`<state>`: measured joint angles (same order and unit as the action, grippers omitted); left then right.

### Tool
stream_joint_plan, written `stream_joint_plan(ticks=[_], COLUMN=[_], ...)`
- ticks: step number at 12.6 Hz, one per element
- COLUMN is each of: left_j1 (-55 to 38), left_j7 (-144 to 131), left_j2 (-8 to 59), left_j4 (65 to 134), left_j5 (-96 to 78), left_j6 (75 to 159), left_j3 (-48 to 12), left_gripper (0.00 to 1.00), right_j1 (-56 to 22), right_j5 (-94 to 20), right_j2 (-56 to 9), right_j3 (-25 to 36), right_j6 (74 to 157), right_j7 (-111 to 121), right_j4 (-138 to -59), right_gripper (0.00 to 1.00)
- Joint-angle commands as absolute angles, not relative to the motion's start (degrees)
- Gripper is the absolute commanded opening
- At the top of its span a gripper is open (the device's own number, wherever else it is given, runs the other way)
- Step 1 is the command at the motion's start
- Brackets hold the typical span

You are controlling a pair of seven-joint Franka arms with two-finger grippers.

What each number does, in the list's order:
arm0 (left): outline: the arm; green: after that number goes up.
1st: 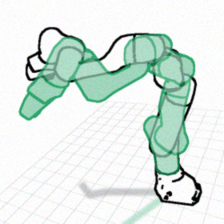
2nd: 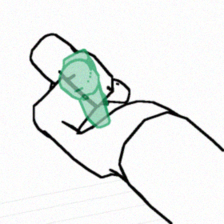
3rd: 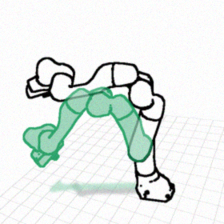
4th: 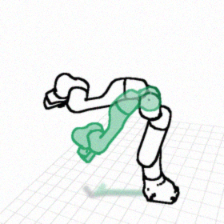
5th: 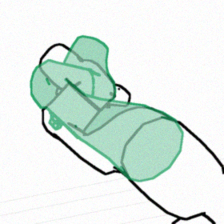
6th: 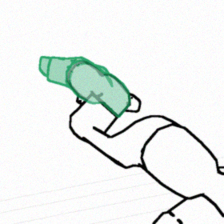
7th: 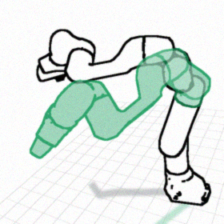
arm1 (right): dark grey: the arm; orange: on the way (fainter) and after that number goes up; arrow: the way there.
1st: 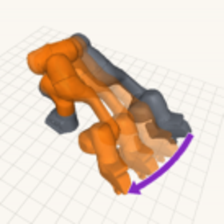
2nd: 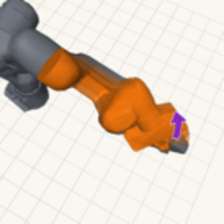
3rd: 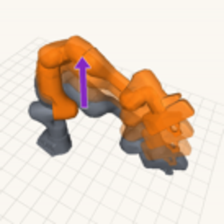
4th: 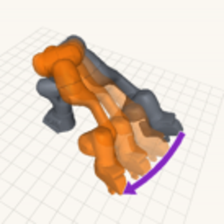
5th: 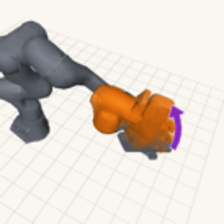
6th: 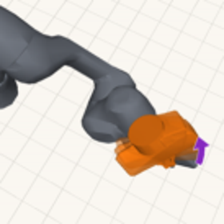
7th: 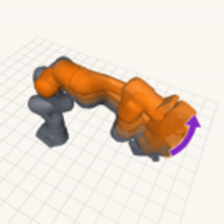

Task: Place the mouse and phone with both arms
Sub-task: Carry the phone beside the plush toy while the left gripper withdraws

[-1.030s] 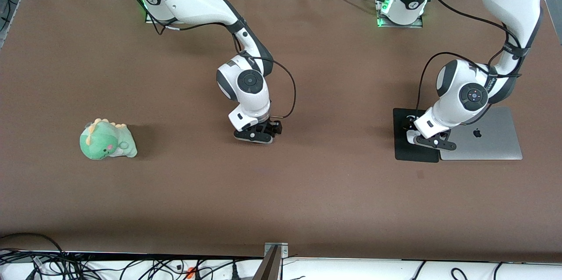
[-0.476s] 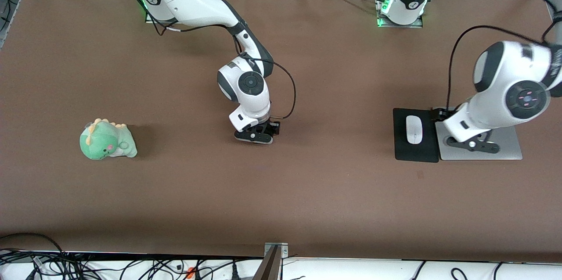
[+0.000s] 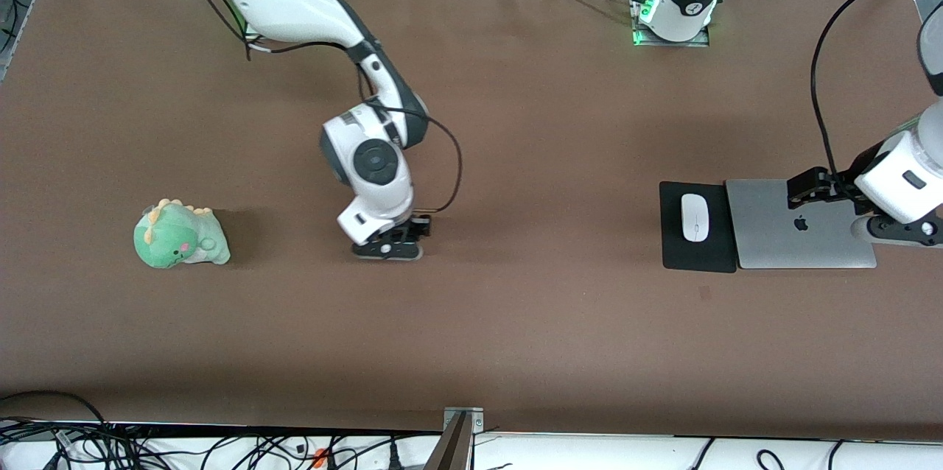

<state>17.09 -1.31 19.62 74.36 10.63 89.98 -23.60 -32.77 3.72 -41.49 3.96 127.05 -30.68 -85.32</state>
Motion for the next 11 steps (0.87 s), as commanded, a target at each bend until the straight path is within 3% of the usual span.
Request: stream_joint_plan(ticks=[1, 3, 6, 9, 11], left_j1=[17.6, 16.8, 7.7, 3.3, 2.9], left_j7=[-0.8, 2.4, 3.4, 2.5, 3.4], left_j2=[20.7, 15.8, 8.5, -2.3, -2.2], left_j4=[72.1, 74.4, 83.8, 99.0, 99.1], left_j5=[9.4, 8.2, 2.4, 2.6, 2.5], left_j6=[86.9, 86.0, 88.4, 98.7, 98.8], left_j3=[-24.9, -22.9, -8.1, -3.3, -2.5], left_gripper=[1.0, 1.0, 1.0, 1.0, 1.0], right_j1=[-26.7, -21.5, -17.2, -16.8, -16.4], right_j5=[2.7, 2.2, -4.1, -4.1, -4.1], right_j2=[-35.4, -32.1, -31.1, -30.6, -30.8], right_j3=[3.2, 3.2, 3.3, 4.0, 4.7], right_j6=[124.4, 125.1, 127.1, 135.1, 138.5], right_j7=[-18.0, -11.0, -3.8, -2.4, -0.8], right_j4=[-91.6, -96.8, -101.4, -108.0, -110.2], right_gripper=[0.48, 0.48, 0.5, 0.5, 0.51])
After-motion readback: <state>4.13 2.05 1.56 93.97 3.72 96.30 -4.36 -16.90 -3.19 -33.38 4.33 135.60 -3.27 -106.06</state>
